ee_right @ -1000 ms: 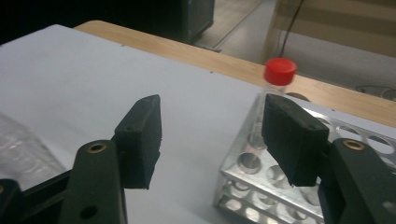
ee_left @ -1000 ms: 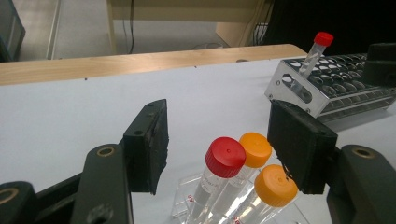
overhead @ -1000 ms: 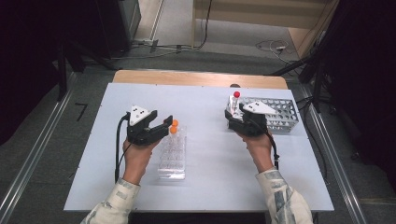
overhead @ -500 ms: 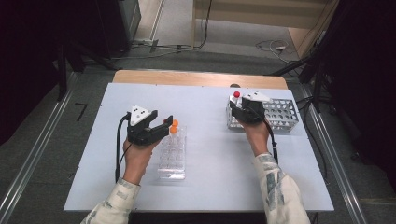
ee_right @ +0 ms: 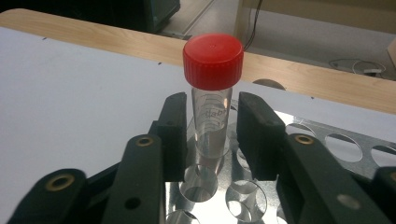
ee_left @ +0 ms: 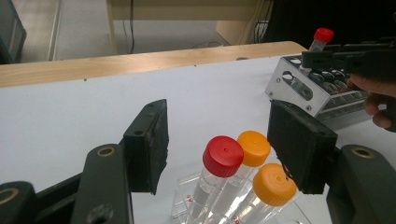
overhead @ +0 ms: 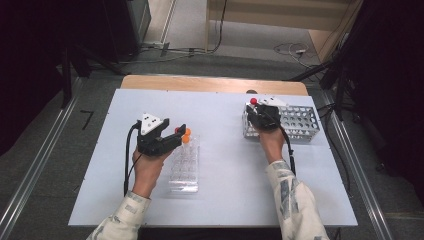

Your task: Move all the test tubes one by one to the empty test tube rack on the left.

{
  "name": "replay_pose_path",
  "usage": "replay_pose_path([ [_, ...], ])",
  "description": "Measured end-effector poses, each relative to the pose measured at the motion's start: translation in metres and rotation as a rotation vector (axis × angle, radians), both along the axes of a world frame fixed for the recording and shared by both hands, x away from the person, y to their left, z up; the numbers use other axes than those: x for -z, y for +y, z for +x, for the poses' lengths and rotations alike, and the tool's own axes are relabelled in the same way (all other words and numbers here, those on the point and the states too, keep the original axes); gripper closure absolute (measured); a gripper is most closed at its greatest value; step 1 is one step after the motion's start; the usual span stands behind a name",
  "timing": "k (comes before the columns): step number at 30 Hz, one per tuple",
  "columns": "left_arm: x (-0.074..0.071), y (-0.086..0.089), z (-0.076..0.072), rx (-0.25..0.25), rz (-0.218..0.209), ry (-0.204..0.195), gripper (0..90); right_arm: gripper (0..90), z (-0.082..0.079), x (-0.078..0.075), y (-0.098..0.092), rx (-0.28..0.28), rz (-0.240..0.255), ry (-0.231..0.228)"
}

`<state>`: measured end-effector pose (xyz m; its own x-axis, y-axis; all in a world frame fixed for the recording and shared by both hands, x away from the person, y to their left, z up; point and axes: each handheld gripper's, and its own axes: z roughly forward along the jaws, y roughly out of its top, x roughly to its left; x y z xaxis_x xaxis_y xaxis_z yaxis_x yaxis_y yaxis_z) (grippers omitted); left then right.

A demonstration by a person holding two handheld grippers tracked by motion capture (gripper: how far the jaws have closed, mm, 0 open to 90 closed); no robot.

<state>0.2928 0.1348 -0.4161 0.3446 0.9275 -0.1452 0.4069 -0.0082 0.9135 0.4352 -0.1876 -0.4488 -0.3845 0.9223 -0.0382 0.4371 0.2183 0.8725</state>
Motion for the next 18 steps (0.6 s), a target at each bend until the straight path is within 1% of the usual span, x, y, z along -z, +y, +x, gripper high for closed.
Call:
replay_pose_path([
  [3, 0.0, 0.0, 0.0, 0.001, 0.004, 0.004, 39.2, 69.8, 0.0, 0.0, 0.0, 0.005, 0.003, -0.004],
  [8, 0.0, 0.0, 0.0, 0.001, -0.001, 0.0, 39.2, 70.6, 0.0, -0.001, -0.001, 0.0, 0.003, -0.006],
  [10, 0.0, 0.001, 0.0, 0.0, -0.002, 0.0, 39.2, 70.6, -0.001, -0.003, -0.002, 0.004, 0.012, -0.011],
  [13, 0.0, 0.001, -0.001, 0.004, -0.004, -0.001, 39.1, 70.6, -0.002, -0.013, -0.003, -0.005, 0.02, -0.031],
  [15, -0.001, 0.001, -0.002, -0.001, -0.012, -0.006, 39.0, 70.7, -0.005, -0.025, -0.004, -0.007, 0.035, -0.058],
  [18, -0.003, 0.002, -0.002, -0.002, -0.015, -0.01, 37.3, 70.7, -0.008, -0.041, -0.006, -0.007, 0.04, -0.09],
])
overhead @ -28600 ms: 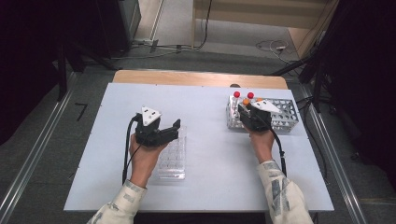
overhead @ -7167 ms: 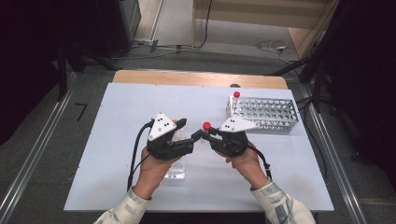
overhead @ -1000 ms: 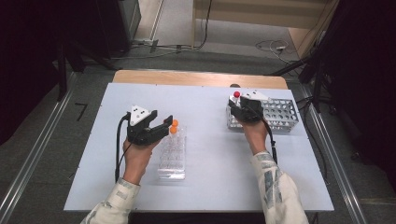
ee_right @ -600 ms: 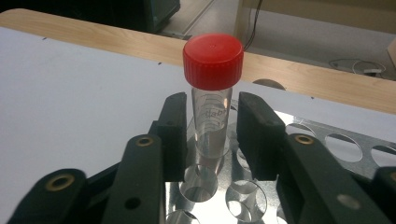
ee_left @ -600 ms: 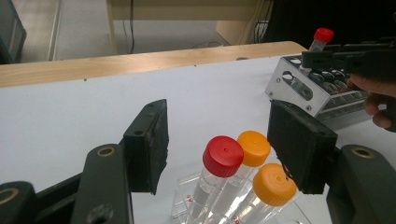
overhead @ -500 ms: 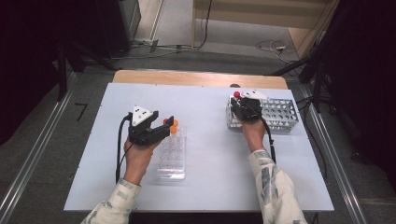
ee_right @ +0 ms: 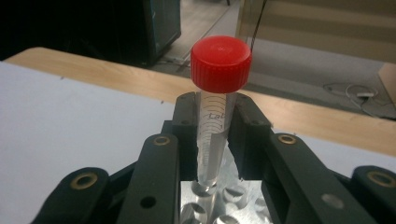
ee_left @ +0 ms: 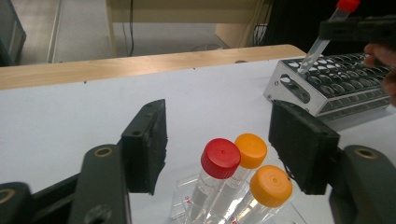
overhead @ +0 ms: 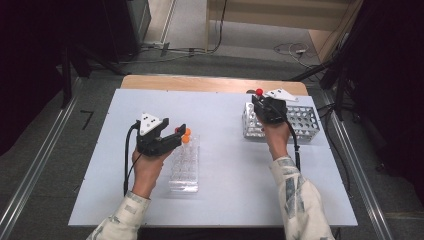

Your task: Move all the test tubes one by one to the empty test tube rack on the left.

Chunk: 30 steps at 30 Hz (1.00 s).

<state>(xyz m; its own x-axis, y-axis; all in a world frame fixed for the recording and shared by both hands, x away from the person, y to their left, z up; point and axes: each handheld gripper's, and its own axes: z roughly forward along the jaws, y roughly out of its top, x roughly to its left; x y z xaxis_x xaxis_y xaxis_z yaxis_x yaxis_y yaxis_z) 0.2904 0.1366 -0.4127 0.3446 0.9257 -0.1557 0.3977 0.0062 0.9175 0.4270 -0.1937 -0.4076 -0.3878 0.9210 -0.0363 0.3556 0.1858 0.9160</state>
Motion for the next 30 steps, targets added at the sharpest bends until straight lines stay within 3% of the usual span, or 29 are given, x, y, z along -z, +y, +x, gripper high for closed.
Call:
replay_pose_path([
  [5, -0.004, 0.002, -0.002, -0.012, -0.003, -0.001, 33.8, 70.7, -0.01, -0.02, -0.003, -0.023, 0.014, -0.036],
  [10, -0.009, -0.002, -0.006, 0.001, -0.005, -0.006, 30.0, 70.7, -0.026, -0.027, -0.003, -0.075, 0.016, -0.03],
  [16, -0.014, -0.01, -0.011, 0.024, -0.004, -0.023, 30.0, 70.7, -0.046, -0.027, 0.002, -0.157, 0.005, -0.016],
  [30, -0.019, -0.025, -0.019, 0.081, 0.005, -0.039, 30.1, 70.7, -0.092, -0.016, 0.015, -0.351, 0.031, 0.042],
])
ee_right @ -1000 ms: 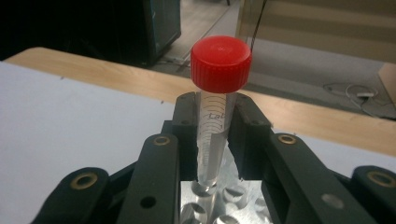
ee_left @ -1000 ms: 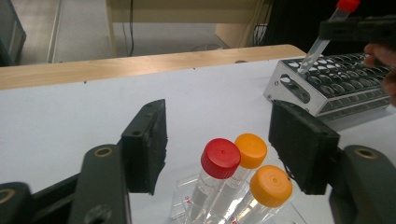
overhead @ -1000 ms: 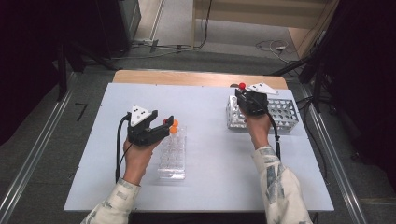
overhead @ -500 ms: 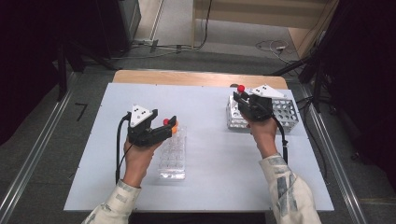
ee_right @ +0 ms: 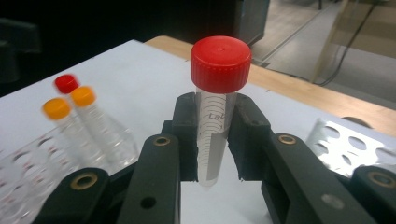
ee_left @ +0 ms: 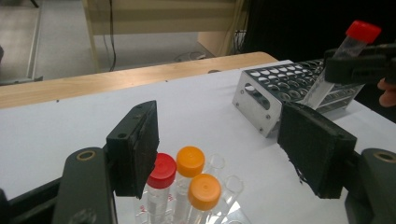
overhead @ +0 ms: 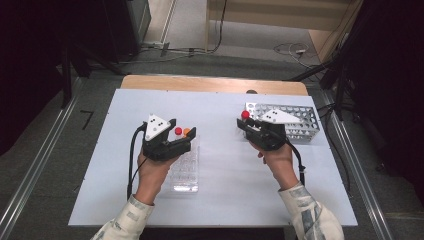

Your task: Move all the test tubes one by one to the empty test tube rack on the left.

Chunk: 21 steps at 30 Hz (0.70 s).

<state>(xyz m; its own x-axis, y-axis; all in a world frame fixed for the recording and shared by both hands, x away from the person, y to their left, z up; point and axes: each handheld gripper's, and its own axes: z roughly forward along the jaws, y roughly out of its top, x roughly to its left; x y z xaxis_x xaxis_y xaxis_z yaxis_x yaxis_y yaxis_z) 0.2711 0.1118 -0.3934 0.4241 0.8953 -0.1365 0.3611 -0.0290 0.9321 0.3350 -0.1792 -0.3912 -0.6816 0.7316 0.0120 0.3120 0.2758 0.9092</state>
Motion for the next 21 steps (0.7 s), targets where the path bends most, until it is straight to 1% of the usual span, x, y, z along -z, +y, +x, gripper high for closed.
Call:
replay_pose_path([
  [4, -0.001, -0.007, -0.003, 0.024, 0.004, -0.007, 30.0, 70.7, -0.011, 0.007, 0.009, -0.047, -0.023, 0.013],
  [7, -0.003, -0.011, -0.005, 0.054, 0.003, -0.015, 29.8, 70.7, -0.017, 0.01, 0.014, -0.08, -0.037, 0.029],
  [10, -0.004, -0.016, -0.007, 0.086, 0.006, -0.01, 26.1, 70.7, -0.023, 0.011, 0.017, -0.113, -0.045, 0.04],
  [14, -0.005, -0.024, -0.01, 0.108, 0.022, -0.004, 20.8, 70.7, -0.03, 0.011, 0.02, -0.147, -0.048, 0.054],
  [16, -0.005, -0.029, -0.012, 0.117, 0.029, 0.001, 17.9, 70.7, -0.033, 0.012, 0.023, -0.164, -0.059, 0.06],
  [20, -0.005, -0.038, -0.016, 0.142, 0.035, -0.005, 17.0, 70.7, -0.04, 0.017, 0.029, -0.193, -0.084, 0.07],
  [21, -0.005, -0.039, -0.017, 0.144, 0.044, -0.009, 17.0, 70.7, -0.041, 0.018, 0.031, -0.202, -0.086, 0.072],
])
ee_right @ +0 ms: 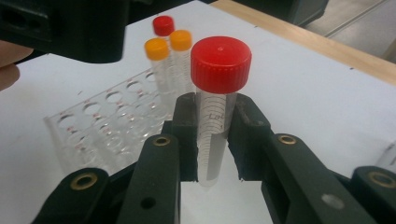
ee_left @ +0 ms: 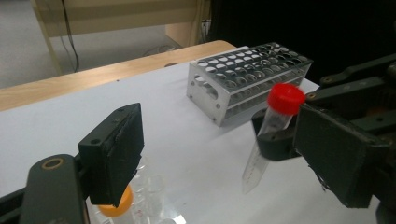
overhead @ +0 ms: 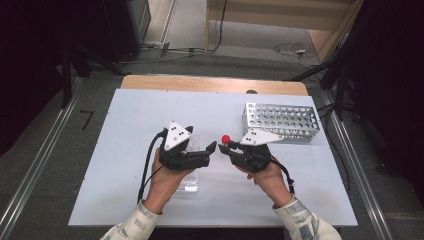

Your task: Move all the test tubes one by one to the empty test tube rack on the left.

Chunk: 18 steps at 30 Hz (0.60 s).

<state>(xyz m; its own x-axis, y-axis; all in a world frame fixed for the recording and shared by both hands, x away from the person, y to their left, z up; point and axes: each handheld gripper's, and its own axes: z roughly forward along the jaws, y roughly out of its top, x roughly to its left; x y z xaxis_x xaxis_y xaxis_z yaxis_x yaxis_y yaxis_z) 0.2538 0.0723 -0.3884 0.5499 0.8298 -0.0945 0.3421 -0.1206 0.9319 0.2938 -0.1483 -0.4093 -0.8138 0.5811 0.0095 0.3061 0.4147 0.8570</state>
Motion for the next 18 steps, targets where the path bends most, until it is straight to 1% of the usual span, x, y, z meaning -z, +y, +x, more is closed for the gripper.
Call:
replay_pose_path([
  [3, 0.0, -0.006, -0.003, 0.015, 0.001, -0.002, 17.0, 70.7, -0.004, 0.002, 0.004, -0.017, -0.008, 0.007],
  [4, 0.001, -0.007, -0.003, 0.029, 0.003, -0.001, 17.1, 70.7, -0.005, 0.002, 0.005, -0.027, -0.011, 0.004],
  [6, 0.001, -0.011, -0.004, 0.041, 0.004, 0.0, 20.1, 70.7, -0.008, 0.003, 0.007, -0.04, -0.012, 0.007],
  [7, 0.001, -0.012, -0.005, 0.055, 0.002, 0.001, 22.0, 70.6, -0.009, 0.003, 0.009, -0.045, -0.013, 0.008],
  [8, 0.001, -0.013, -0.005, 0.064, -0.003, 0.003, 24.3, 70.7, -0.011, 0.003, 0.01, -0.051, -0.016, 0.007],
  [10, 0.001, -0.014, -0.007, 0.082, -0.007, -0.007, 30.2, 70.7, -0.013, 0.003, 0.012, -0.062, -0.017, 0.004],
  [12, 0.001, -0.015, -0.008, 0.106, -0.013, -0.014, 39.0, 70.7, -0.014, 0.002, 0.013, -0.066, -0.012, 0.004],
  [14, 0.002, -0.016, -0.009, 0.136, -0.003, -0.022, 48.7, 70.7, -0.015, 0.001, 0.013, -0.068, -0.009, 0.003],
  [16, 0.003, -0.017, -0.009, 0.148, 0.007, -0.017, 53.8, 70.7, -0.015, 0.001, 0.013, -0.07, -0.002, 0.004],
  [18, 0.005, -0.018, -0.008, 0.15, 0.006, -0.013, 56.8, 70.7, -0.016, 0.0, 0.014, -0.073, -0.001, 0.005],
])
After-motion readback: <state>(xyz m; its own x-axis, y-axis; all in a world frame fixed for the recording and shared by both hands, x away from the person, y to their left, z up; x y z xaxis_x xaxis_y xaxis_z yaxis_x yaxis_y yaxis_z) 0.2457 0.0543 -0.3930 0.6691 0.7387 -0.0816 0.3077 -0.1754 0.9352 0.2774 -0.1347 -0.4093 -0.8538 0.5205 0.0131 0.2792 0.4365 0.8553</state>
